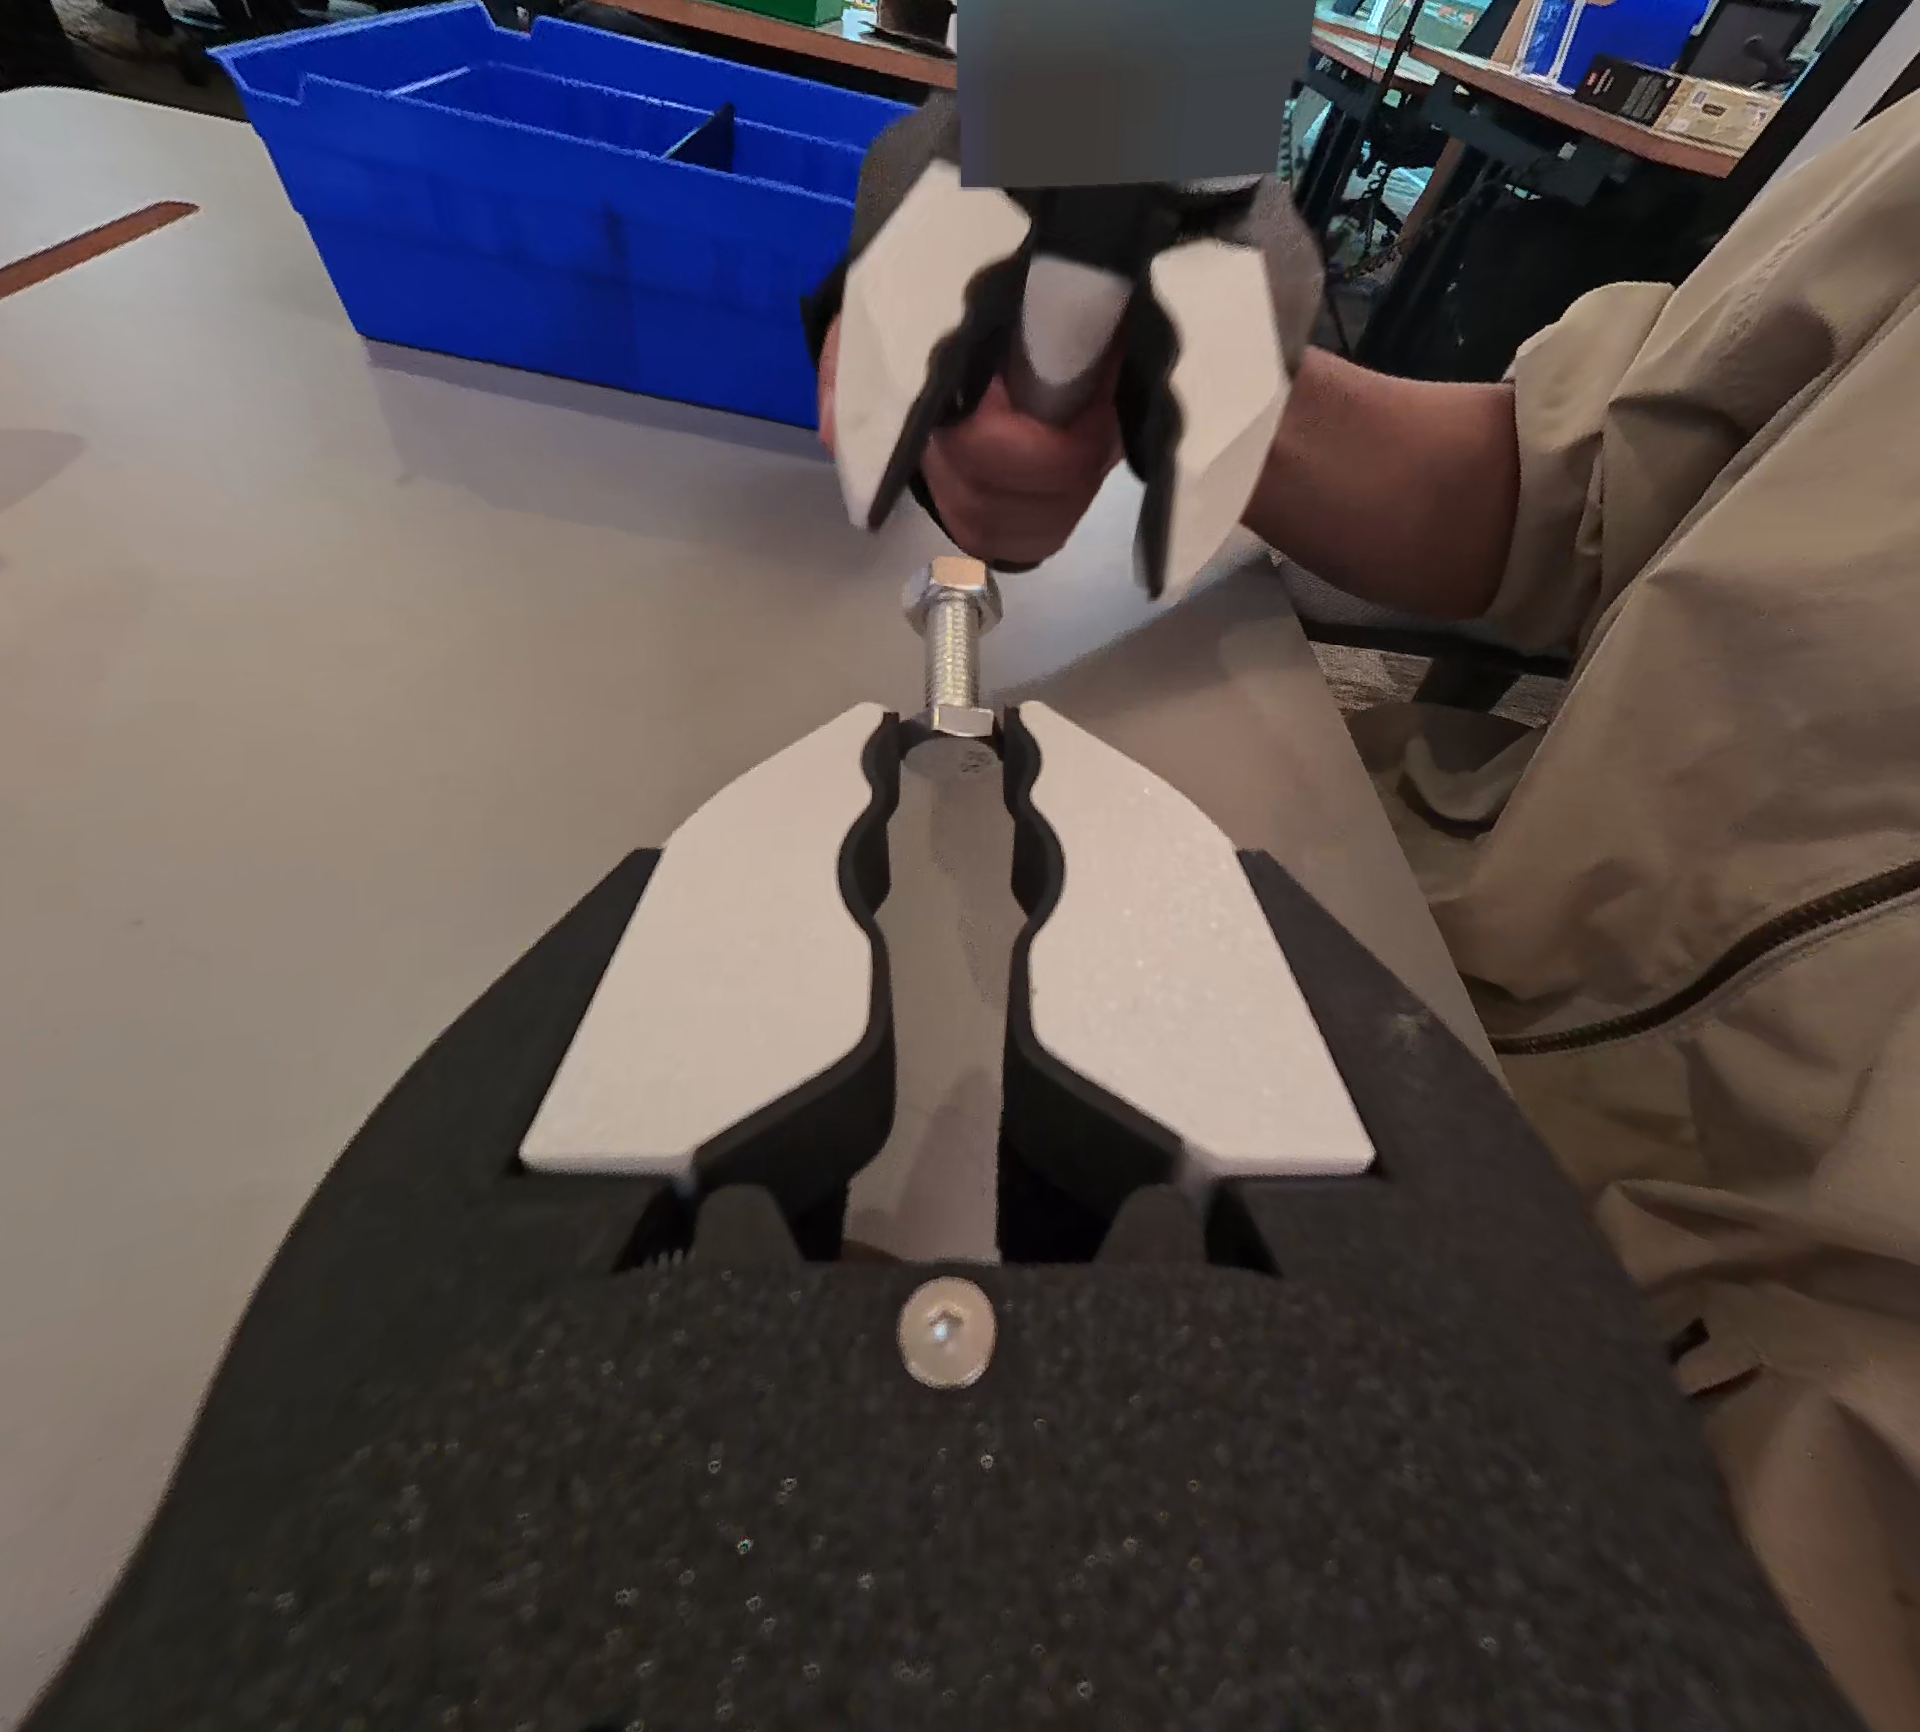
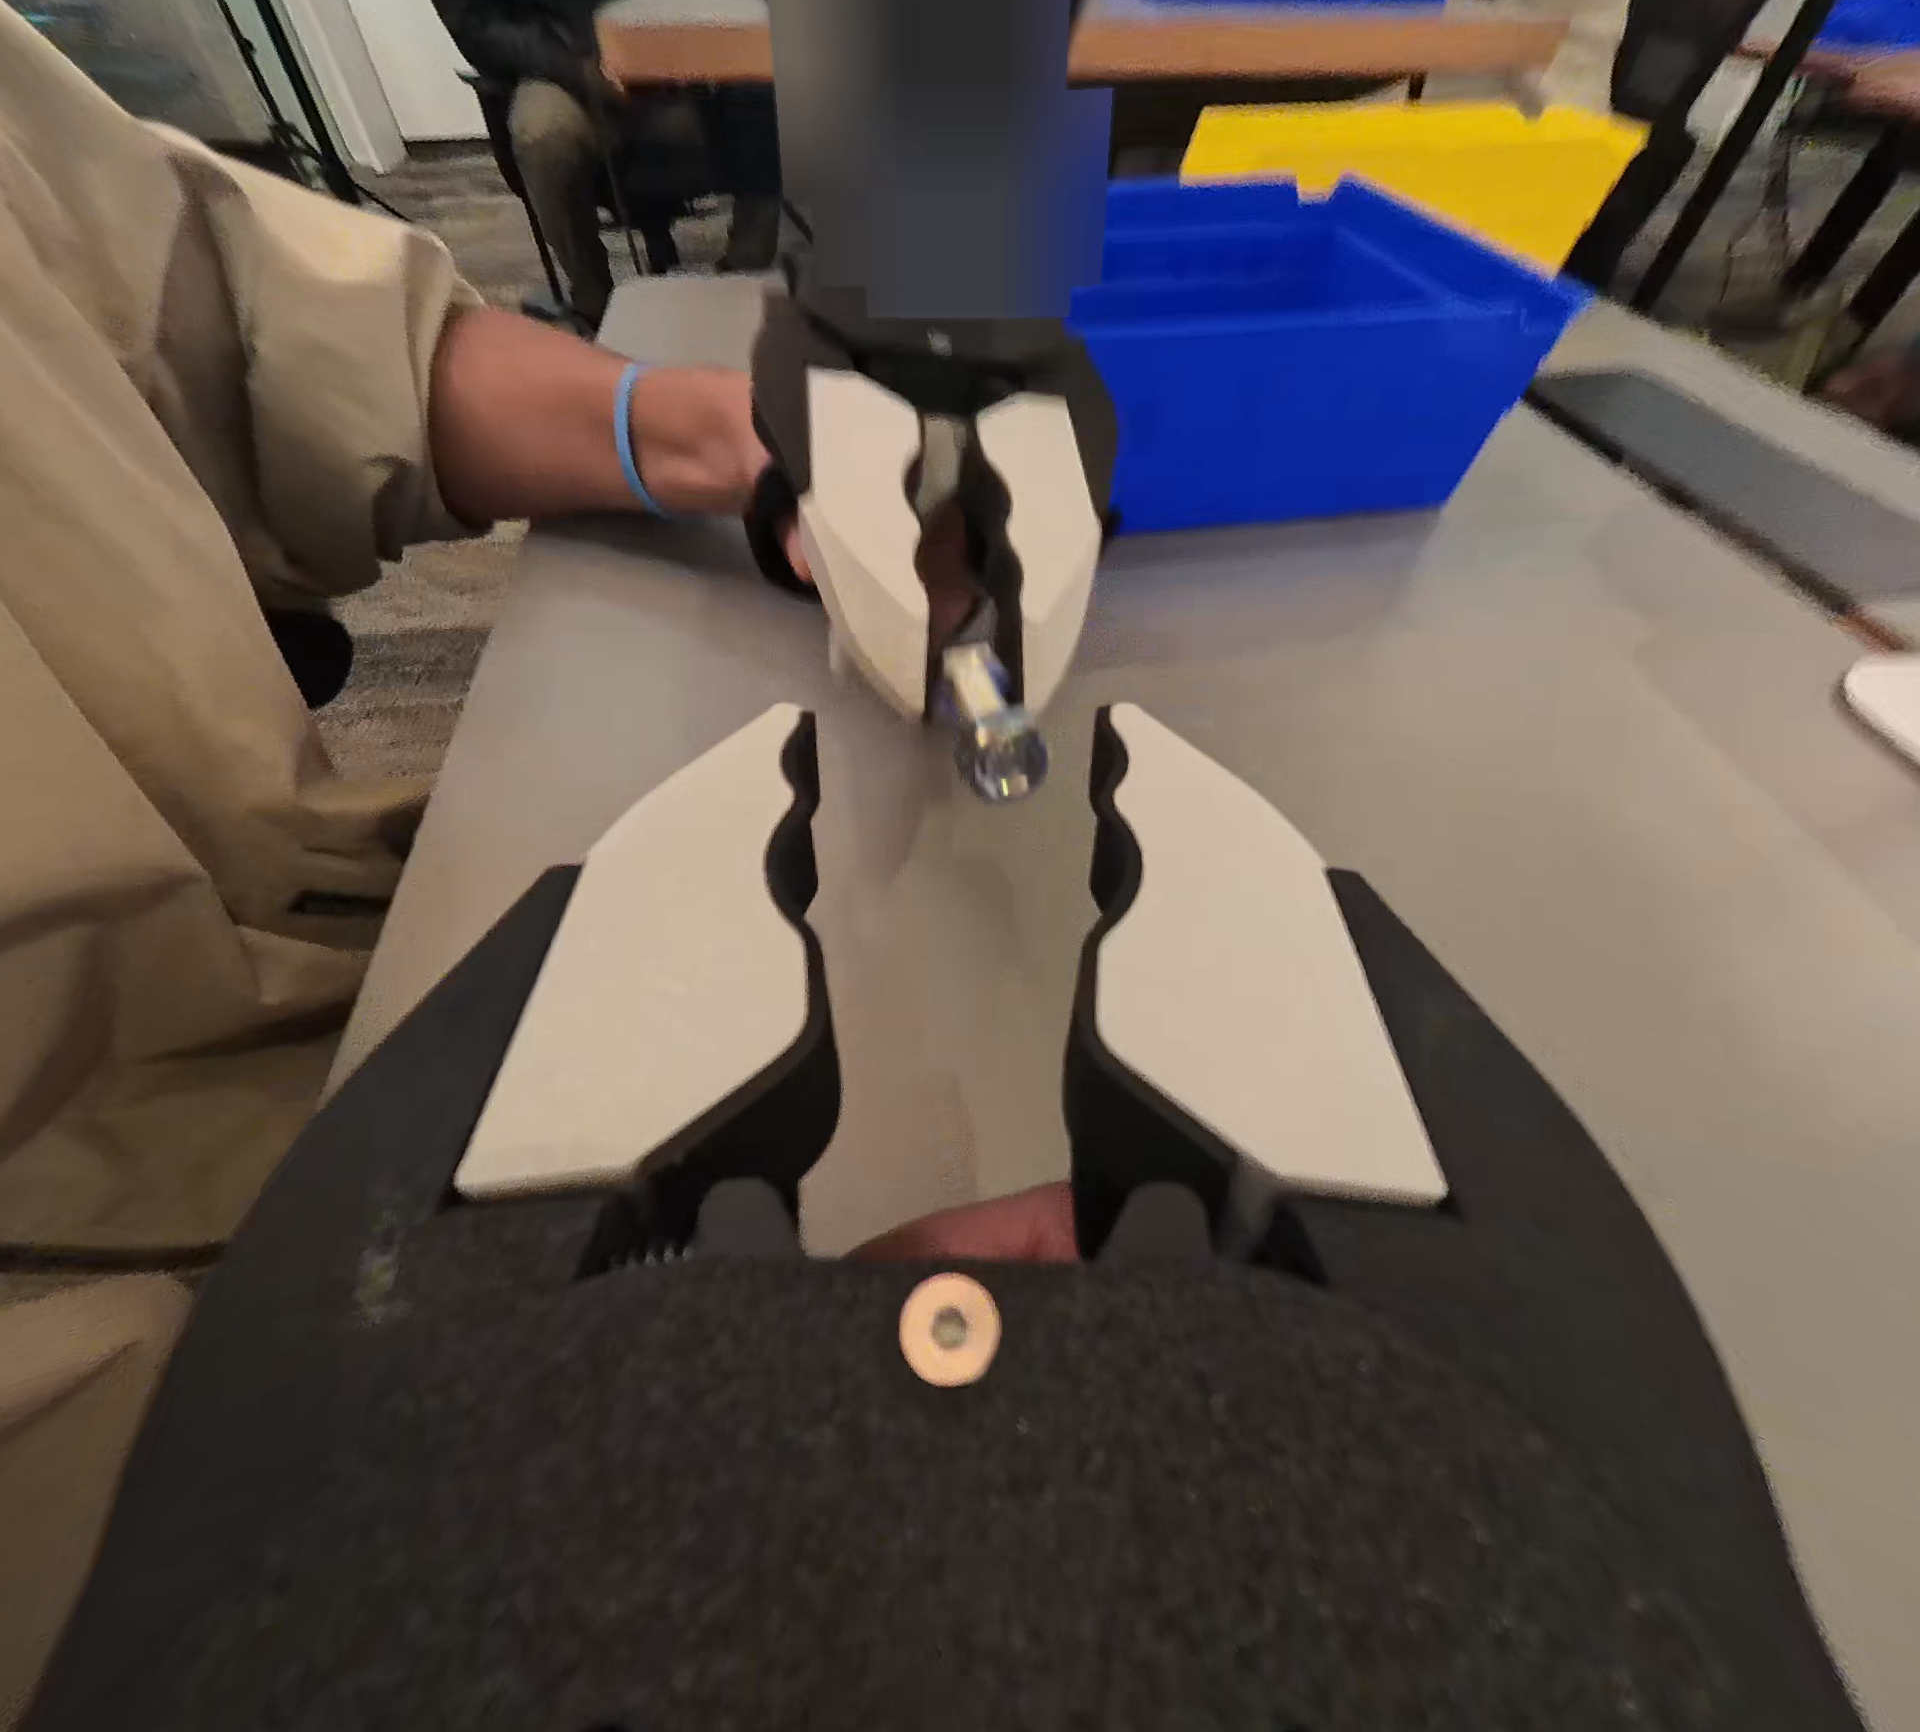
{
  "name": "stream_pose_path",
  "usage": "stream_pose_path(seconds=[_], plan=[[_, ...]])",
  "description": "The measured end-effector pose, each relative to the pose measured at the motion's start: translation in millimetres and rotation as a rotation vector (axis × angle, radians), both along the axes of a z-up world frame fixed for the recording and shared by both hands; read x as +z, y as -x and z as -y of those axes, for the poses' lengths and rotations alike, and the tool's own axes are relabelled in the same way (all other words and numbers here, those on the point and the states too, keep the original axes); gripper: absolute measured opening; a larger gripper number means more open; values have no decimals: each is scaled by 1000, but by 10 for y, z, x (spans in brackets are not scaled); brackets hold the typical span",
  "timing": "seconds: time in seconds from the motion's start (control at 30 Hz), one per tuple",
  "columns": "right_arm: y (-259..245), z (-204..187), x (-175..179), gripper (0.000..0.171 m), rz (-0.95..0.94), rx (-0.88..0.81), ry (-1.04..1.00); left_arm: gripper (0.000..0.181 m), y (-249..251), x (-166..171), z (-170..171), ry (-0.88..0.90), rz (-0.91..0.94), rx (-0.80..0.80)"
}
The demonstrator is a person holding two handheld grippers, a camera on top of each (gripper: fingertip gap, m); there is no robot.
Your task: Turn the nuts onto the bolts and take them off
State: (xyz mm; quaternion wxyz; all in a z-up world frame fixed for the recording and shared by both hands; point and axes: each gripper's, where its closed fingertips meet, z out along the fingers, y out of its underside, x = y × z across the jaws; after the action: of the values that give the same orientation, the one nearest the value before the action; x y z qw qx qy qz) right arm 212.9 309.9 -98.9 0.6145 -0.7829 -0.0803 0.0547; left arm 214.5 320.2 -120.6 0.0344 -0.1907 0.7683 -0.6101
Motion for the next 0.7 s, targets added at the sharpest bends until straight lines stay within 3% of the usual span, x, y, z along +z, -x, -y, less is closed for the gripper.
stream_pose_path(seconds=[0.13, 0.3, 0.4, 0.53, 0.7], plan=[[5, 21, -338, 54, -62, -5, 122, 18, 11, 9, 0, 3, -3, -7], [85, -49, -91, 53, -37, 14, 11, 18, 10, -12, 15, -3, -3, -5], [-69, -40, -94, 51, -25, -65, 21, 18, 10, 6, 8, 3, -1, -4], [-48, -9, -256, 47, -211, -90, 90, 18, -1, 11, -10, -7, 11, 3], [13, -52, -172, 40, -497, -93, 27, 18, 4, -59, 10, -66, 50, 8]])
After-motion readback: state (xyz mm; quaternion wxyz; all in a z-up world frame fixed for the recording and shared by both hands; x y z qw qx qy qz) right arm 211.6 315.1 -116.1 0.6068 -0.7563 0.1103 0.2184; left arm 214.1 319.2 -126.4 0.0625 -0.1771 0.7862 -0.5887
